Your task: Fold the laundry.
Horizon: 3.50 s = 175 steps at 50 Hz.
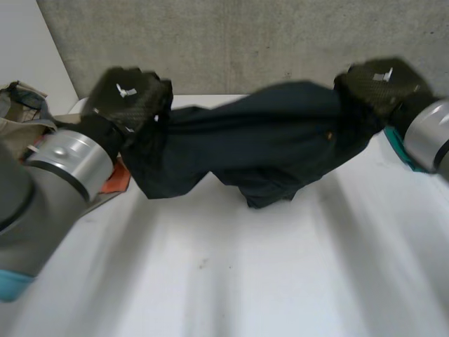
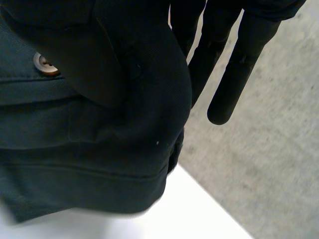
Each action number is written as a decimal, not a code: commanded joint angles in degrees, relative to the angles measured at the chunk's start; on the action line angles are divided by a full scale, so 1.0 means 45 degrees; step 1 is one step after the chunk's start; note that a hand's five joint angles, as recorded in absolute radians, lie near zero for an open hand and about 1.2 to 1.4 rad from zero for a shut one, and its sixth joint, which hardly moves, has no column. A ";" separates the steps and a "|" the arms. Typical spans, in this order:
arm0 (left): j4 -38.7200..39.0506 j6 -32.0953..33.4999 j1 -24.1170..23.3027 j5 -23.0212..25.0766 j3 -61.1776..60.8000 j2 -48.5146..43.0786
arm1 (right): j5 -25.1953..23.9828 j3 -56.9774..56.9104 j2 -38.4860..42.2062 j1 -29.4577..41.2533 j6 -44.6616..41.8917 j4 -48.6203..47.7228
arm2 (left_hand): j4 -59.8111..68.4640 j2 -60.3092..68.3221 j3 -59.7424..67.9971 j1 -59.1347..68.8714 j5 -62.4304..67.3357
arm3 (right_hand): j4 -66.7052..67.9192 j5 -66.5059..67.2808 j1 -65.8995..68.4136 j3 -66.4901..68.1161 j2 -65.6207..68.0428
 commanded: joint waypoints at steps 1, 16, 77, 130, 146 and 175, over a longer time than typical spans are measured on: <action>-0.0921 -0.0668 -0.0316 0.0450 -0.0114 -0.0470 | -0.1029 -0.2950 0.2248 0.0045 -0.0119 0.1170 | 0.2570 0.2574 0.2698 0.3122 0.3109 | 0.2572 0.3214 0.3384 0.2650 0.2831; -0.1057 0.0055 -0.0688 -0.1150 0.2072 -0.6020 | 0.0765 -0.4906 0.7740 0.1452 -0.4047 0.0273 | -0.7581 -0.7577 -0.7454 -0.7030 -0.7042 | -1.2294 -1.1653 -1.1482 -1.2217 -1.2036; 0.0759 -0.0472 -0.0592 -0.2109 -0.0858 -0.0931 | 0.1630 0.3730 -0.0636 0.0770 0.0449 -0.2701 | 0.2570 0.2574 0.2698 0.3122 0.3109 | 0.2572 0.3214 0.3384 0.2650 0.2831; -0.0006 -0.1507 0.1734 -0.1346 0.9103 -0.5879 | 0.2388 -0.4888 0.3284 0.1569 0.0856 -0.1129 | 0.2570 0.2574 0.2698 0.3122 0.3109 | 0.2572 0.3214 0.3384 0.2650 0.2831; 0.1932 -0.2211 0.2105 -0.2088 1.1179 -0.9148 | 0.2603 -0.4183 0.6903 0.1688 0.0838 -0.7138 | -1.2985 -1.2981 -1.2858 -1.2434 -1.2446 | -1.2983 -1.2342 -1.2171 -1.2906 -1.2725; 0.0760 0.0583 0.0270 -0.0487 -0.5347 -0.1078 | 0.1393 0.3803 0.2662 0.1160 -0.2131 0.0236 | -0.6621 -0.6617 -0.6493 -0.6069 -0.6082 | -0.5432 -0.4790 -0.4620 -0.5354 -0.5173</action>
